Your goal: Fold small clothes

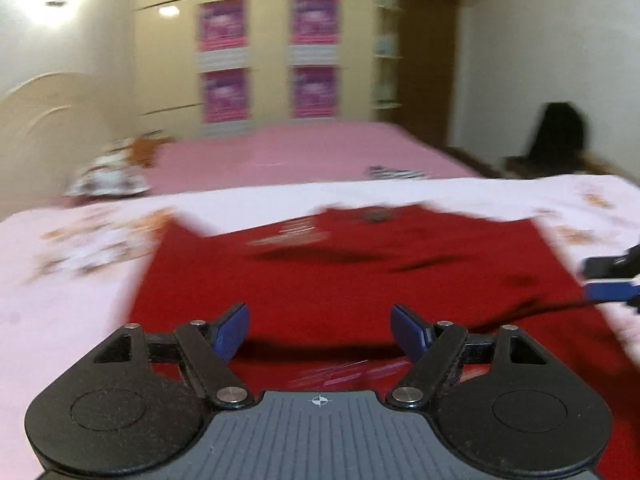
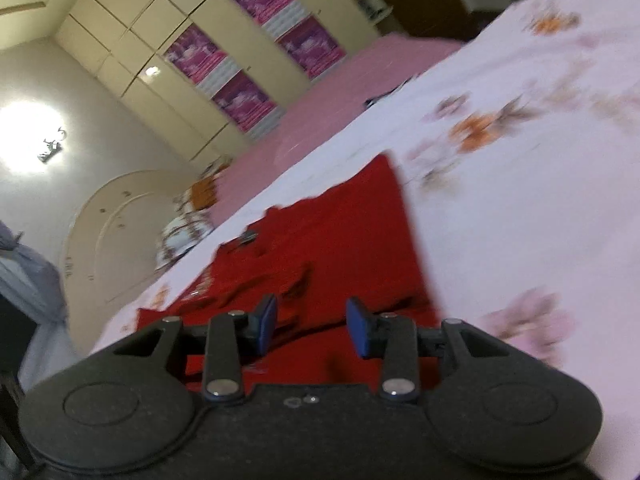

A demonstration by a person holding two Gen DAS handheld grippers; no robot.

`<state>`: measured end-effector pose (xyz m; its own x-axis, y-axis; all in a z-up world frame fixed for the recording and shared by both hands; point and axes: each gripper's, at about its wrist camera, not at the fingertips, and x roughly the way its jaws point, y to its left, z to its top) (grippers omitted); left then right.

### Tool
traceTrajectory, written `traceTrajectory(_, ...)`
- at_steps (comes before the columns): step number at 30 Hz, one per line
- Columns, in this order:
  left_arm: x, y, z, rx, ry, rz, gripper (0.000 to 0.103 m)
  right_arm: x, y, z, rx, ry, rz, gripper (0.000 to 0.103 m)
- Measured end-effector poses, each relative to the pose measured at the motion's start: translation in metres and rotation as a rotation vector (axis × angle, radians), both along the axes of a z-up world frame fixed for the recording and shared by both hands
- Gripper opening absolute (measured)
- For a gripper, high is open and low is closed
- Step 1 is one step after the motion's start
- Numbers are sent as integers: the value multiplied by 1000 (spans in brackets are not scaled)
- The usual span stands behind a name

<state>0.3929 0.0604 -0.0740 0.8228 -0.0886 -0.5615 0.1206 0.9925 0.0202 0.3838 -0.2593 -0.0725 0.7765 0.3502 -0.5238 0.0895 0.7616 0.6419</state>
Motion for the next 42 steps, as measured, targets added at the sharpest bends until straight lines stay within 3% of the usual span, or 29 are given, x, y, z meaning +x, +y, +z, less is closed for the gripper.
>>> traceTrajectory(4, 1, 59, -7, 38, 42, 102, 77, 23, 19, -16, 46, 40, 2, 37)
traceTrajectory(8, 5, 92, -17, 49, 73, 158, 77, 34, 31, -19, 9, 30, -10, 34)
traceTrajectory(16, 28, 105, -36, 11, 99, 100, 76, 31, 45, -18, -17, 58, -45, 32)
traceTrajectory(17, 35, 106, -39, -1, 108, 92, 66, 31, 46, -18, -14, 60, -51, 33)
traceTrajectory(22, 51, 104, -46, -11, 118, 41, 45, 36, 56, -21, -32, 65, -73, 31)
traceTrajectory(24, 54, 101, -46, 0, 117, 20, 40, 39, 60, -18, -77, 59, -72, 22)
traceTrajectory(25, 55, 100, -47, 3, 118, 12, 36, 41, 62, -16, -98, 52, -65, 10)
traceTrajectory(30, 55, 94, -45, 22, 118, -5, 35, 32, 61, 18, -280, -66, -89, 10)
traceTrajectory(33, 52, 91, -47, 34, 106, -18, 34, 35, 55, 18, -369, -37, -90, 10)
traceTrajectory(35, 52, 91, -47, 21, 105, -35, 11, 41, 53, 7, -377, 22, -77, 10)
traceTrajectory(42, 45, 90, -43, 34, 67, -46, 5, 35, 54, 2, -392, 20, -82, 10)
